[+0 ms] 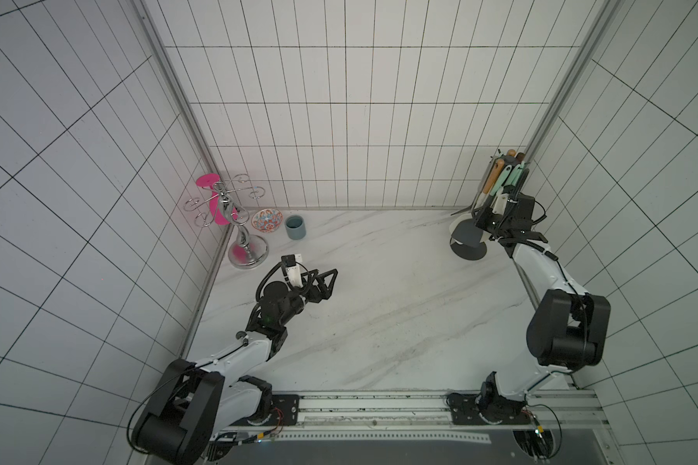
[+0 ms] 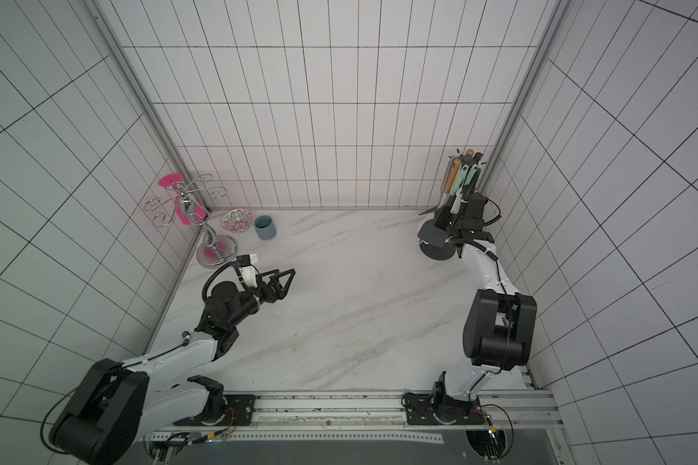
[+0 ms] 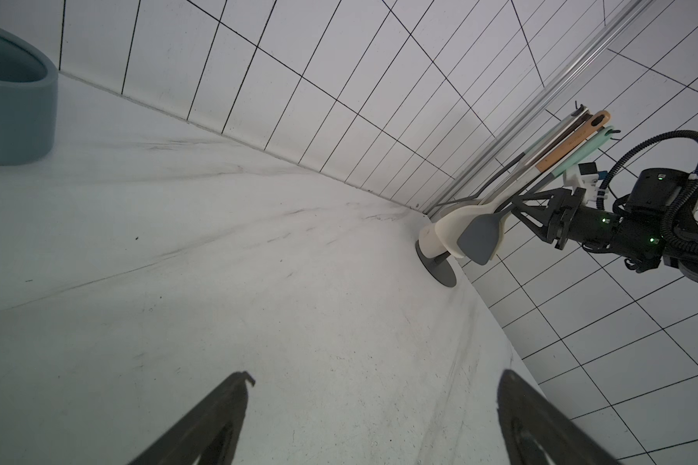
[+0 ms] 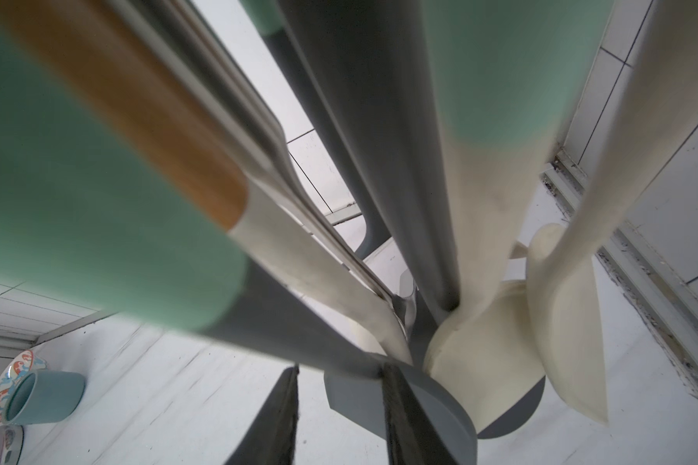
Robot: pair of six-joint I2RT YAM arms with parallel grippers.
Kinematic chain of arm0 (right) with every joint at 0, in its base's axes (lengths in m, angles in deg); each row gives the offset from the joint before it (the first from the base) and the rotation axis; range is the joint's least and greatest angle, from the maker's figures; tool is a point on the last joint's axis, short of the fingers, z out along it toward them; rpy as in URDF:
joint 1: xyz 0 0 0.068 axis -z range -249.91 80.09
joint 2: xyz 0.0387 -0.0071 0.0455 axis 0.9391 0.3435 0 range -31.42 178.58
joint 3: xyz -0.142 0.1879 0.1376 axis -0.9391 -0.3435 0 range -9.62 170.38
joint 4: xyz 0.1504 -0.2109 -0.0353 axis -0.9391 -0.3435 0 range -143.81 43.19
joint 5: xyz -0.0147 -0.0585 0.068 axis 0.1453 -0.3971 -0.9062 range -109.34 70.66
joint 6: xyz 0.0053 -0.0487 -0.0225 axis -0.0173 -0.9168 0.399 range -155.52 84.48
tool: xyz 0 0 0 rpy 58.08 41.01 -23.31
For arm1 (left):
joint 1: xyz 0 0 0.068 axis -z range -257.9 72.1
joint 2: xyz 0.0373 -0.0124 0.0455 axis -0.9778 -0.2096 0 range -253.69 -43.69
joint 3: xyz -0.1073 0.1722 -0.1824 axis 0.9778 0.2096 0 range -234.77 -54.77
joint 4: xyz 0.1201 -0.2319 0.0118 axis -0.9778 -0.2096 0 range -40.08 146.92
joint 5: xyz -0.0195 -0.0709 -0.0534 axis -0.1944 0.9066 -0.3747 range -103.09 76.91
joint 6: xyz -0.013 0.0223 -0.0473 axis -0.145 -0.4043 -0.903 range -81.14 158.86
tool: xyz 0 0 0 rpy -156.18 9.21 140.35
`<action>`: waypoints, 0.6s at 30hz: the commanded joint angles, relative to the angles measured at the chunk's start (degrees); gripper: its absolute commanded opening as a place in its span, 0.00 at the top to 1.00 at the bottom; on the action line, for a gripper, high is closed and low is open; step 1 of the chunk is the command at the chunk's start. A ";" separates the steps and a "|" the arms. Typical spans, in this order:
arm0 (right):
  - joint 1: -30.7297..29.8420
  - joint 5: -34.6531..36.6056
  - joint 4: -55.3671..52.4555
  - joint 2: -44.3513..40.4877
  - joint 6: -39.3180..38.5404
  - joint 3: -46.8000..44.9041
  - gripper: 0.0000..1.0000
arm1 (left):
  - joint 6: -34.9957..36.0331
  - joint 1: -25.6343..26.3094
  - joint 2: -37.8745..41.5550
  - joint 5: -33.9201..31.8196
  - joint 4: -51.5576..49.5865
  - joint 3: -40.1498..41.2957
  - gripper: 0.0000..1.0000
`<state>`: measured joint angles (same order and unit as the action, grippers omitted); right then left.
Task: Take the spatula off the kitchen utensil rack
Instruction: Take off the spatula from the rack.
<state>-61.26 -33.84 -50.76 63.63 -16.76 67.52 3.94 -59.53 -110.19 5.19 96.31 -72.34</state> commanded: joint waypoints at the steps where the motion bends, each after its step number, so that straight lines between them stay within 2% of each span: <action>1: 0.32 0.58 0.53 0.41 -1.16 7.39 0.67 | 0.08 0.17 -0.32 -0.09 0.67 -0.99 0.03; 8: 0.32 1.36 -0.17 1.32 -2.75 9.01 0.73 | -0.06 0.17 -0.30 0.04 0.68 -1.04 0.03; 9: 0.34 1.77 -0.55 1.66 -3.23 9.28 0.72 | -0.03 0.17 -0.36 0.02 0.68 -1.04 0.03; 10: 0.33 2.08 -0.94 1.94 -3.61 9.51 0.63 | -0.09 0.17 -0.35 0.09 0.71 -1.00 0.03; 12: 0.34 2.37 -0.87 2.20 -4.53 9.43 0.59 | -0.14 0.17 -0.35 0.08 0.74 -1.02 0.03; 14: 0.36 2.29 -0.86 2.46 -5.16 9.46 0.64 | -0.07 0.13 -0.29 0.09 0.68 -0.93 0.03; 16: 0.34 1.95 -0.78 2.51 -5.47 9.43 0.74 | -0.13 0.17 -0.25 0.09 0.73 -0.97 0.02; 18: 0.33 1.44 -0.55 2.34 -5.66 9.26 0.77 | -0.11 0.17 -0.21 0.04 0.68 -0.91 0.02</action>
<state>-61.26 -32.03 -52.16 65.29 -20.63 71.59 3.92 -59.53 -110.30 5.19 96.33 -72.34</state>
